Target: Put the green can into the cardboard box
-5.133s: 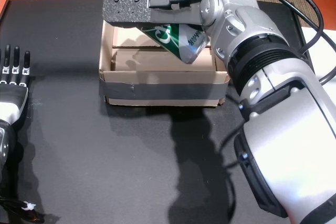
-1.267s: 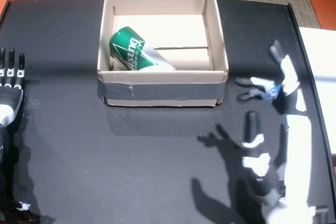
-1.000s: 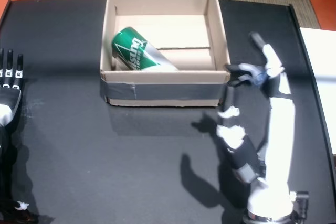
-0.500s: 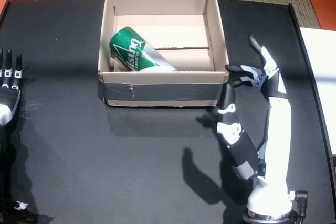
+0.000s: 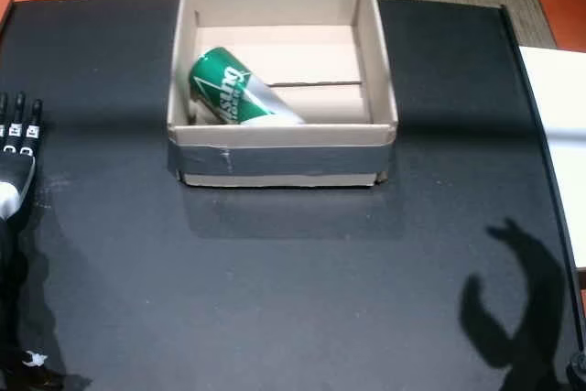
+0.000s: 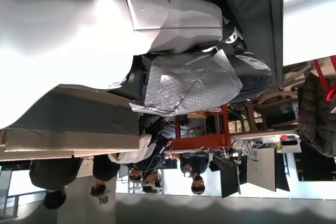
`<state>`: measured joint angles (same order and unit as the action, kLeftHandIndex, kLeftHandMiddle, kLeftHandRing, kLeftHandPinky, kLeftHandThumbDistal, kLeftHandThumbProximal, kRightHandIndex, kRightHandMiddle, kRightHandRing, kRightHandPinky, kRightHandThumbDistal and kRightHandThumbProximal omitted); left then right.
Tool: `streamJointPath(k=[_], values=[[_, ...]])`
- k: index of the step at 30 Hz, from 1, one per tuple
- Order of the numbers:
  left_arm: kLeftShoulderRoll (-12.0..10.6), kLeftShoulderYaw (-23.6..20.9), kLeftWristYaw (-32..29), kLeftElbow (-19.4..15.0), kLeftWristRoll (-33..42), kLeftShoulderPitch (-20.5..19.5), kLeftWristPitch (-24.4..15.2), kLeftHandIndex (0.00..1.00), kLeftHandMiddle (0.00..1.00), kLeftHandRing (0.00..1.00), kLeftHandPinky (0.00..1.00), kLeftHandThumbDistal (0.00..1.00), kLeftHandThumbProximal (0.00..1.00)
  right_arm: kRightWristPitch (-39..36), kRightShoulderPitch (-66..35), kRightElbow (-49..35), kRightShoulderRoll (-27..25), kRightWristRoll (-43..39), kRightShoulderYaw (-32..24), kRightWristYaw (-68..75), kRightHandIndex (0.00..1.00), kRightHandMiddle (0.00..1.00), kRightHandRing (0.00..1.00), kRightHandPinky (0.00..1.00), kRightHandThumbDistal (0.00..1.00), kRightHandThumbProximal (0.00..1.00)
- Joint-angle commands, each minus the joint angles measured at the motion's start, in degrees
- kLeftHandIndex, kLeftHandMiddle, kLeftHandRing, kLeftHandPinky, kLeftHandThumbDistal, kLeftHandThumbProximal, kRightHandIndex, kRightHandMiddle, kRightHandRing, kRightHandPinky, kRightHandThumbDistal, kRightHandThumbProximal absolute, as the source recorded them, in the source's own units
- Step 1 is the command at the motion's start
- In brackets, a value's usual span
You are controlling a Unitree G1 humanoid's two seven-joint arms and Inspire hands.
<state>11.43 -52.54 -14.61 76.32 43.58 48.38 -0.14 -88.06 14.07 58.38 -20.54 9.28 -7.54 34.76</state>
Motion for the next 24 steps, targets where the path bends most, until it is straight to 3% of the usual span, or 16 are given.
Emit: streamJointPath(k=[1, 4, 5, 6, 8, 9, 10, 12, 15, 16, 17, 20, 24], values=[[0.7, -0.2, -0.2, 0.1, 0.2, -0.8, -0.4, 0.82, 0.83, 0.9, 0.98, 0.0, 1.0, 0.7, -0.2, 0.4, 0.9, -2.3, -1.9, -2.4, 0.47, 0.55, 0.7, 0.83, 0.34, 0.56], [0.9, -0.4, 0.4, 0.1, 0.3, -0.7, -0.2, 0.79, 0.81, 0.87, 0.94, 0.0, 1.0, 1.2, -0.6, 0.4, 1.8, -6.0, -2.6, -6.6, 0.46, 0.55, 0.7, 0.81, 0.48, 0.62], [0.9, -0.4, 0.7, 0.1, 0.3, -0.7, -0.3, 0.78, 0.8, 0.86, 0.94, 0.0, 1.0, 1.3, -0.6, 0.4, 2.0, -7.0, -2.8, -8.0, 0.46, 0.55, 0.7, 0.81, 0.47, 0.63], [0.9, -0.3, 0.6, 0.1, 0.2, -0.8, -0.3, 0.78, 0.8, 0.86, 0.94, 0.0, 1.0, 1.4, -0.7, 0.2, 2.3, -8.2, -2.5, -9.7, 0.45, 0.55, 0.69, 0.79, 0.39, 0.56], [1.0, 0.0, 0.8, 0.1, -0.2, -0.8, -0.5, 0.74, 0.76, 0.83, 0.91, 0.01, 0.97, 1.5, -0.8, 0.3, 2.6, -10.2, -2.2, -12.9, 0.45, 0.55, 0.69, 0.79, 0.39, 0.56], [0.9, 0.0, 0.8, 0.1, -0.2, -0.8, -0.5, 0.74, 0.76, 0.83, 0.91, 0.01, 0.96, 1.8, -0.8, 0.2, 2.8, -11.4, -2.0, -14.5, 0.45, 0.55, 0.69, 0.79, 0.37, 0.53], [0.9, 0.0, 0.7, 0.1, -0.2, -0.8, -0.5, 0.74, 0.76, 0.82, 0.91, 0.01, 0.95, 2.0, -0.8, 0.0, 3.1, -12.6, -1.9, -16.0, 0.45, 0.55, 0.69, 0.78, 0.3, 0.43], [0.9, -0.1, 0.5, 0.1, -0.1, -0.8, -0.3, 0.74, 0.76, 0.83, 0.92, 0.0, 0.96, 2.3, -0.7, -0.3, 3.6, -14.8, -1.6, -19.0, 0.44, 0.56, 0.68, 0.78, 0.35, 0.45], [0.9, -0.1, 0.7, 0.0, 0.1, -0.7, -0.2, 0.76, 0.78, 0.84, 0.94, 0.0, 0.98, 3.4, -0.8, -1.1, 4.4, -18.2, -1.4, -23.5, 0.44, 0.56, 0.69, 0.78, 0.26, 0.37], [0.9, -0.1, 0.5, 0.0, 0.1, -0.7, -0.2, 0.77, 0.79, 0.85, 0.95, 0.0, 1.0, 3.7, -0.8, -1.2, 4.5, -19.0, -1.4, -25.0, 0.44, 0.57, 0.7, 0.78, 0.33, 0.43], [0.8, 0.0, 0.5, 0.0, 0.0, -0.7, -0.4, 0.76, 0.78, 0.85, 0.94, 0.0, 1.0, 4.0, -0.7, -1.3, 4.7, -19.7, -1.6, -26.4, 0.44, 0.57, 0.7, 0.78, 0.48, 0.54], [0.8, 0.1, 1.0, 0.0, -0.1, -0.5, -0.7, 0.75, 0.77, 0.84, 0.94, 0.0, 1.0, 4.6, -0.6, -1.6, 5.1, -21.2, -2.3, -30.0, 0.45, 0.57, 0.71, 0.79, 0.6, 0.61], [0.7, 0.0, 0.8, -0.1, 0.1, -0.5, -0.6, 0.78, 0.79, 0.86, 0.95, 0.0, 1.0, 5.7, -0.4, -2.0, 5.9, -24.1, -2.7, -34.7, 0.46, 0.57, 0.72, 0.8, 0.51, 0.56]])
